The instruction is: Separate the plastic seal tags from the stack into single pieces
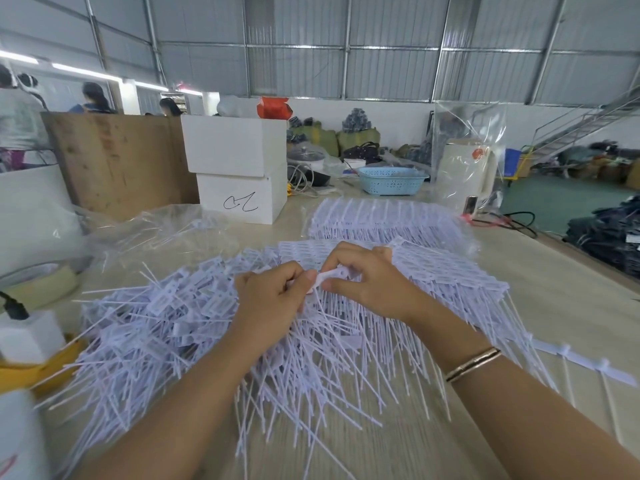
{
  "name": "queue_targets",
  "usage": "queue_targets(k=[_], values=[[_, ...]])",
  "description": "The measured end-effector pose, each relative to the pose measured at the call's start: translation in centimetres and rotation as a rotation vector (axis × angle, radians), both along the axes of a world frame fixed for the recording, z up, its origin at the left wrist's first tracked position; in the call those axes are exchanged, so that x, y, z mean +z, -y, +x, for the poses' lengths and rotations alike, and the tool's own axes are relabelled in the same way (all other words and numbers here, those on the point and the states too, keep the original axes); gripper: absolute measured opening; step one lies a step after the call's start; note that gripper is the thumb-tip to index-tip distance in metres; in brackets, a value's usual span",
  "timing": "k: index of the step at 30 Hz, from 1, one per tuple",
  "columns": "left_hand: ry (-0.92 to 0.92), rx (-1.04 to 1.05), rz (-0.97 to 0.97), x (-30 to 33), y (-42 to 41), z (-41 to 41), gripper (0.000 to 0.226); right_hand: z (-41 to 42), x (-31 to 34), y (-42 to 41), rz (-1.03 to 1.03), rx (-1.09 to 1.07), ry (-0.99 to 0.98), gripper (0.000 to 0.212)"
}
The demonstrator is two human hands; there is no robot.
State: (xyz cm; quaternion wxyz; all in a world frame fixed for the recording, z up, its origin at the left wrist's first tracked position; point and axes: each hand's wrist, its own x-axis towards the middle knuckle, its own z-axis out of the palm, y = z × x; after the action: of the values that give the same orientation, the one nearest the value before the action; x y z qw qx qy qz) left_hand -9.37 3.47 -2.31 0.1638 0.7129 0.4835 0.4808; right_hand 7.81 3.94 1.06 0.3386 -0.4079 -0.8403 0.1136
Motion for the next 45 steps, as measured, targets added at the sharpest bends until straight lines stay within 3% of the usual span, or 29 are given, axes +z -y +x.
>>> queue_targets(k=[7, 12, 28, 33, 35, 38, 40, 45], values=[[0.147, -0.053, -0.135, 0.4, -0.1, -0.1, 0.036, -0.4, -0.8, 0.0, 0.031, 0.008, -0.130, 0.022], [0.214, -0.100, -0.136, 0.7, 0.1, 0.1, 0.039, -0.7, -1.3, 0.0, 0.073, -0.003, -0.190, 0.013], [0.357, -0.090, 0.071, 0.6, 1.0, 1.4, 0.037, -1.9, -1.0, 0.0, 0.004, 0.082, -0.425, 0.016], [0.633, 0.012, 0.019, 1.5, 0.9, -0.2, 0.041, 0.0, -0.2, 0.2, -0.077, 0.071, -0.677, 0.018], [0.504, 0.063, 0.103, 1.9, 0.4, -1.8, 0.041, 0.7, 0.1, 0.1, -0.048, 0.070, -0.631, 0.017], [-0.072, 0.339, 0.211, 1.2, -0.5, -2.5, 0.041, -0.4, -0.3, 0.0, -0.082, 0.054, -0.472, 0.016], [-0.336, 0.467, 0.270, 0.7, -0.6, -2.2, 0.036, -1.3, -0.7, 0.1, -0.090, 0.059, -0.419, 0.019], [-0.580, 0.596, 0.299, 0.3, -0.8, -2.8, 0.039, -1.9, -1.2, 0.5, -0.115, 0.088, -0.396, 0.041]])
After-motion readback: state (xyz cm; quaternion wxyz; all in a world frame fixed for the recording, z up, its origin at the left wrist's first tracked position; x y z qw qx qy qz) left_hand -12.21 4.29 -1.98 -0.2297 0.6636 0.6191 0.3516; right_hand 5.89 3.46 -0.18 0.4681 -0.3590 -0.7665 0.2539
